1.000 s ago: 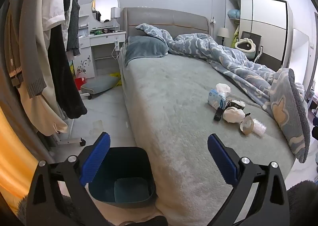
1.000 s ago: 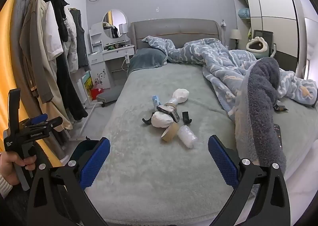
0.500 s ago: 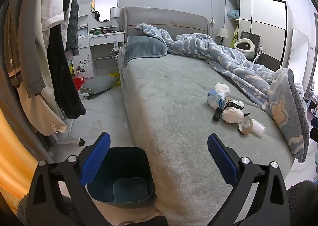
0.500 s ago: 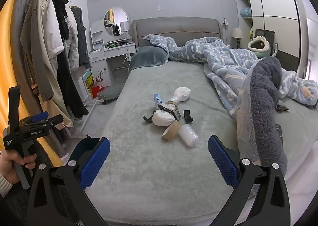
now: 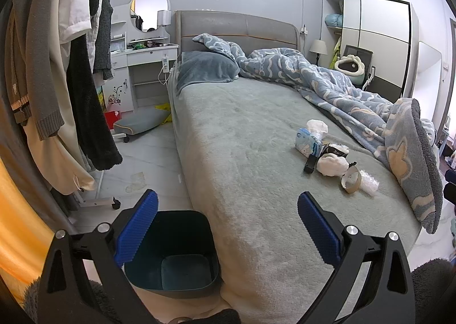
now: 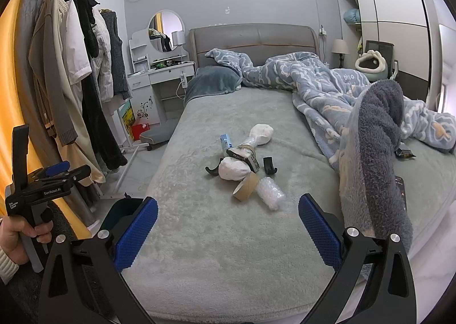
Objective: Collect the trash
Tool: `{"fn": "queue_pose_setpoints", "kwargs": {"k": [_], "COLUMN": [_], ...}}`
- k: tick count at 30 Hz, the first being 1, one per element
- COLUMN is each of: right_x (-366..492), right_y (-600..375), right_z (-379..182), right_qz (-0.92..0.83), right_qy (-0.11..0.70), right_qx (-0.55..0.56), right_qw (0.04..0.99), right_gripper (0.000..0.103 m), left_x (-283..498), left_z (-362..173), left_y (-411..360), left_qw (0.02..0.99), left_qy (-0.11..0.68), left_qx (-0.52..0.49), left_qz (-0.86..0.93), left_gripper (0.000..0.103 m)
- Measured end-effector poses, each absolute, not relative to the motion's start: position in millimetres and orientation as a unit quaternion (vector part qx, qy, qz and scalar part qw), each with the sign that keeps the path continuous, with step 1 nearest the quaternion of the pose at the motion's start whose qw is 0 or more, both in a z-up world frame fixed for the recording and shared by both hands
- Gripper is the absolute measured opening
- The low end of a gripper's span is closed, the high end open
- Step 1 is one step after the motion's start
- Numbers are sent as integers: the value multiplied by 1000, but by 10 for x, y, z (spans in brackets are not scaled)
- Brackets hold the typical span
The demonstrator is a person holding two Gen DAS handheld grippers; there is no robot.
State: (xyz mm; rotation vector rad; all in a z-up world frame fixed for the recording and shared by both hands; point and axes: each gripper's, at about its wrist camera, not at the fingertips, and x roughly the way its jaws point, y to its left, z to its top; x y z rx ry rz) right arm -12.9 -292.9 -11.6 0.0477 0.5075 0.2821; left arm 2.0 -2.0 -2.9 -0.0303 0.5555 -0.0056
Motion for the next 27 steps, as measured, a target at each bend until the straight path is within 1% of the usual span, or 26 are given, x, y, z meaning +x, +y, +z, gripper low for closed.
{"fn": "queue_pose_setpoints", "kwargs": {"k": [27], "right_x": [-132], "right_y": [-2916], "right_z": [-118], "right_qz": [139], "right_qy": [252], "right_qx": [24], "right_qw": [957], "right_gripper": [100], "left_x": [-5], "left_z": [-25], "left_y": [-44], "left_qw": [962], "left_qy": [274], "left_qx": [-15], "left_qz": [-3], "left_gripper": [100]}}
